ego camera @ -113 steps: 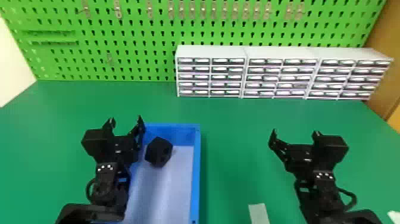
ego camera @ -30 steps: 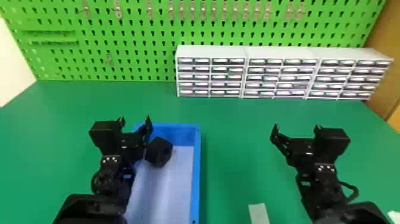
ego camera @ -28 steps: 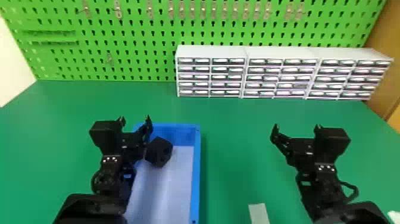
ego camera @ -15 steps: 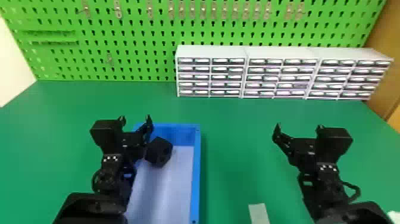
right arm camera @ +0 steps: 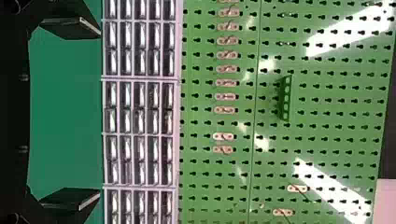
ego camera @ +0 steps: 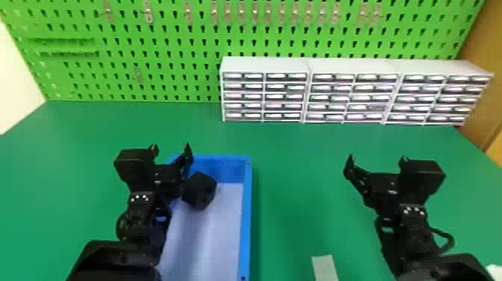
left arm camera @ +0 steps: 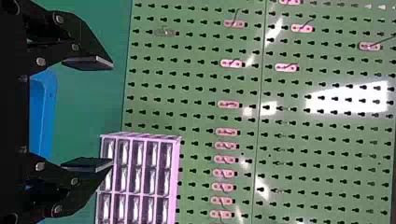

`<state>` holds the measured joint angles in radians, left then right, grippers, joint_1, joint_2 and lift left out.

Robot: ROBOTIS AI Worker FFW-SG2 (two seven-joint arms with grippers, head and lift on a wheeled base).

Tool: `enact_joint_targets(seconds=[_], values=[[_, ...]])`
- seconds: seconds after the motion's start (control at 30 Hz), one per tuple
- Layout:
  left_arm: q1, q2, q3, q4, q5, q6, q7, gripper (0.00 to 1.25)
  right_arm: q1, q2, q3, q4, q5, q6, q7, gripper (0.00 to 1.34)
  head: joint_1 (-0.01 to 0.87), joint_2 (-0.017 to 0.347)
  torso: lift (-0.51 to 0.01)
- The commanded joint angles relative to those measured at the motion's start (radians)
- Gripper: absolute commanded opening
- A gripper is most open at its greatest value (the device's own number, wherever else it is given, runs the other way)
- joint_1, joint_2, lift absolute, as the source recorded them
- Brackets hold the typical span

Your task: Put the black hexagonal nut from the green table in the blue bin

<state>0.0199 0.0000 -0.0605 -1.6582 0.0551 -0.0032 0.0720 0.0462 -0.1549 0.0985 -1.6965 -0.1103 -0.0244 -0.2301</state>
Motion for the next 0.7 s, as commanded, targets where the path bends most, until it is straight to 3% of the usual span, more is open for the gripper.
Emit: enact_joint_targets(seconds=[0.0,0.67], values=[[0.003,-0.003,0.002,0.0,0.0,-0.001,0.0,0.74,0.004,0.0,-0.002,0.0,0.0,0.0,0.0,1.23,0.657,0.057,-0.095],[0.002,-0.003,0.001,0.0,0.0,-0.001,0.0,0.74,0.004,0.0,-0.003,0.0,0.0,-0.005,0.0,1.23,0.657,0.057,-0.095]])
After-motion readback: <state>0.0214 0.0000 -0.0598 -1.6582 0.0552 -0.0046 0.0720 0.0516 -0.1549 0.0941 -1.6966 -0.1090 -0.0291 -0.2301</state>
